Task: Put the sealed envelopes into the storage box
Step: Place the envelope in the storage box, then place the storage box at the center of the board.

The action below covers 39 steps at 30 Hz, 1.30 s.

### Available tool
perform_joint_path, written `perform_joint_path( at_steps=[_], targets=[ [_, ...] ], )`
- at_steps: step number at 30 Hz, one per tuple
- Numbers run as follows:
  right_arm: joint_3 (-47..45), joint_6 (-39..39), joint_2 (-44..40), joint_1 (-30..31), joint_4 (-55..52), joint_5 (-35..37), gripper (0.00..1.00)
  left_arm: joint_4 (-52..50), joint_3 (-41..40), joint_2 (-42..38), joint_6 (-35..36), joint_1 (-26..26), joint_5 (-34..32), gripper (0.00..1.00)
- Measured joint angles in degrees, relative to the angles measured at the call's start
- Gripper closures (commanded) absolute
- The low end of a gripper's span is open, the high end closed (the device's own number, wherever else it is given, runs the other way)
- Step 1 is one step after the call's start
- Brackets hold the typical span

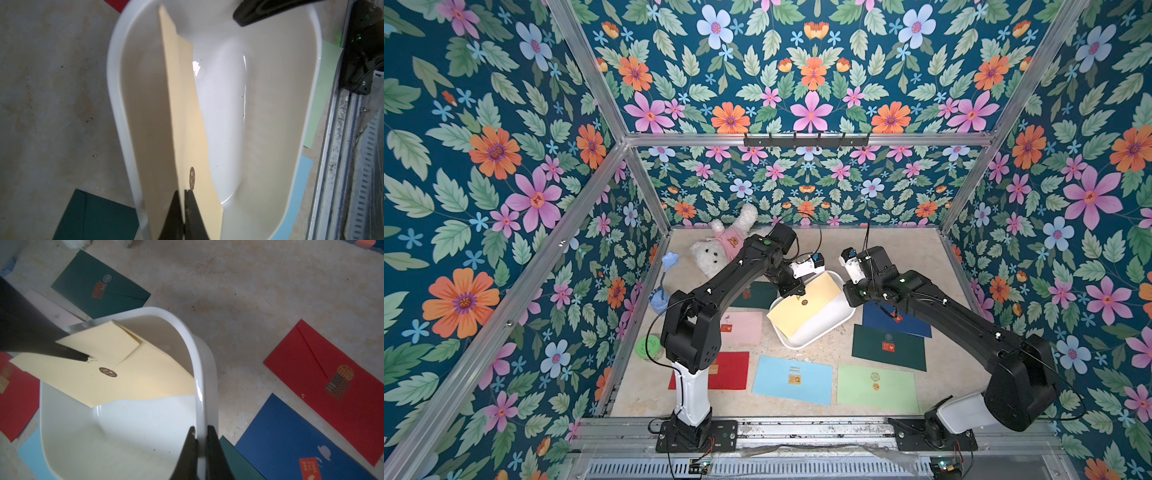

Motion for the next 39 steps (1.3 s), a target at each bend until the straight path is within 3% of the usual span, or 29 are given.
perform_joint_path(
  at_steps=[11, 22, 24, 26, 39],
  targets=[
    [-2.78, 0.17, -1.95, 0.00, 1.81, -2.62, 1.00, 0.87, -0.48, -0.22, 1.46, -0.02, 0.31, 0.72],
    [-3.96, 1.79, -0.96, 0.00, 2.93, -4.72, 1.00, 4.96, 0.35, -2.25, -1.09, 0.02, -4.44, 0.66],
    [-3.96, 2.64, -0.46, -0.46, 3.32, -5.44, 1.00, 6.38, 0.33, -2.73, -2.86, 0.17, -6.32, 0.64],
    [-3.96, 4.09, 0.22, -1.51, 3.72, -5.44, 1.00, 8.15, 0.04, -3.48, -5.27, 0.57, -8.33, 0.53],
    [-3.65, 15.93, 6.84, -7.65, 9.94, -3.80, 1.00, 17.79, -5.01, -10.43, -24.59, 6.40, -15.65, 0.53]
  ],
)
